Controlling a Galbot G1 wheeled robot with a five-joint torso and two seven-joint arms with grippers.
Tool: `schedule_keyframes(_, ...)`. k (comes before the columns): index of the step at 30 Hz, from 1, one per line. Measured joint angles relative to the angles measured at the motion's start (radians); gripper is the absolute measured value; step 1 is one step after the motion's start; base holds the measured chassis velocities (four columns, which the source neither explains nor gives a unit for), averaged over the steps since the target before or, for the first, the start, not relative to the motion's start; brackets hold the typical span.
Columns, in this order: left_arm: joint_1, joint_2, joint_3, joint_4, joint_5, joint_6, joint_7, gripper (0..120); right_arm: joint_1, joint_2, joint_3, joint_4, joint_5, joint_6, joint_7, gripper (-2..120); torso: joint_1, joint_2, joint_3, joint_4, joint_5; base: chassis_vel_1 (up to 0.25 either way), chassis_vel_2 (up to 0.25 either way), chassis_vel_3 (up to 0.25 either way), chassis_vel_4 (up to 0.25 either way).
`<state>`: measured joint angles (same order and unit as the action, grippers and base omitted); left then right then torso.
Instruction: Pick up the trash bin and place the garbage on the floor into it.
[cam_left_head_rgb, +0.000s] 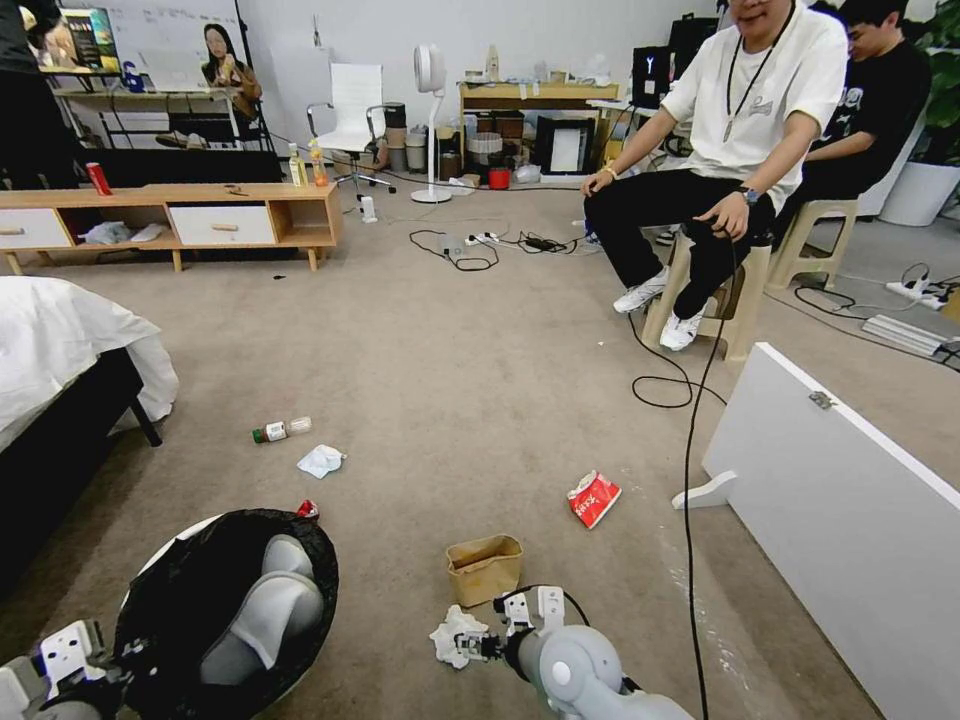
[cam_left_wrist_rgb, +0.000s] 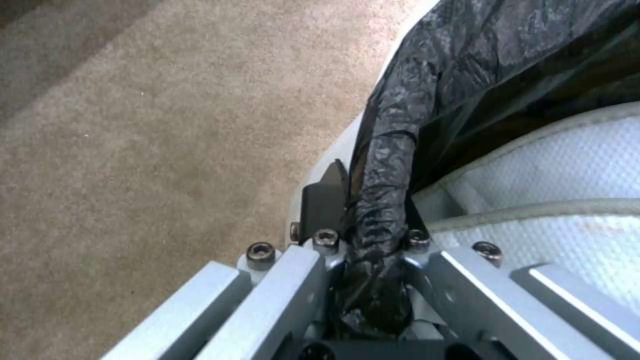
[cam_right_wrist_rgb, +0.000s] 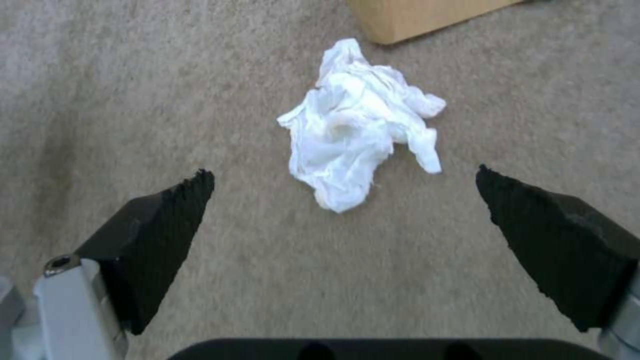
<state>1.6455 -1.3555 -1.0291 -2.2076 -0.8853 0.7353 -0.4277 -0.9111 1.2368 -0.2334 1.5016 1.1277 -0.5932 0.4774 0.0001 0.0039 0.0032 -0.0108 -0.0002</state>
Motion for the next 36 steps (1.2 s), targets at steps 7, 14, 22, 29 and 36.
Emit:
schedule_keyframes(7, -0.001, -0.003, 0.0, 0.003, 0.0, 0.0, 0.001, 1, 0.039, 0.033, -0.022, -0.081, -0.032, 0.023, -0.03, 100, 0.0, 0.0, 0.0, -0.0001, 0.0002, 0.0, 0.0, 0.0, 0.0)
schedule_keyframes(14, -0.003, -0.009, 0.009, 0.006, 0.004, 0.0, 0.002, 1, 0.081, 0.062, -0.039, -0.158, -0.062, 0.039, -0.058, 100, 0.0, 0.0, 0.0, 0.0, 0.0001, 0.0, 0.0, 0.0, 0.0)
schedule_keyframes(22, -0.015, -0.01, 0.025, 0.018, 0.009, 0.0, 0.003, 1, 0.124, 0.094, -0.08, -0.259, -0.094, 0.057, -0.067, 100, 0.0, 0.0, 0.0, 0.0, 0.0001, 0.0, 0.0, 0.0, 0.0)
schedule_keyframes(29, -0.026, -0.007, 0.035, 0.03, 0.01, 0.0, 0.004, 1, 0.133, 0.106, -0.113, -0.315, -0.107, 0.071, -0.08, 100, 0.0, 0.0, 0.0, -0.0001, 0.0001, 0.0, 0.0, 0.0, 0.0)
schedule_keyframes(36, -0.035, -0.001, 0.043, 0.045, 0.012, 0.0, 0.006, 1, 0.143, 0.12, -0.123, -0.354, -0.113, 0.085, -0.098, 100, 0.0, 0.0, 0.0, -0.0001, 0.0001, 0.0, 0.0, 0.0, 0.0)
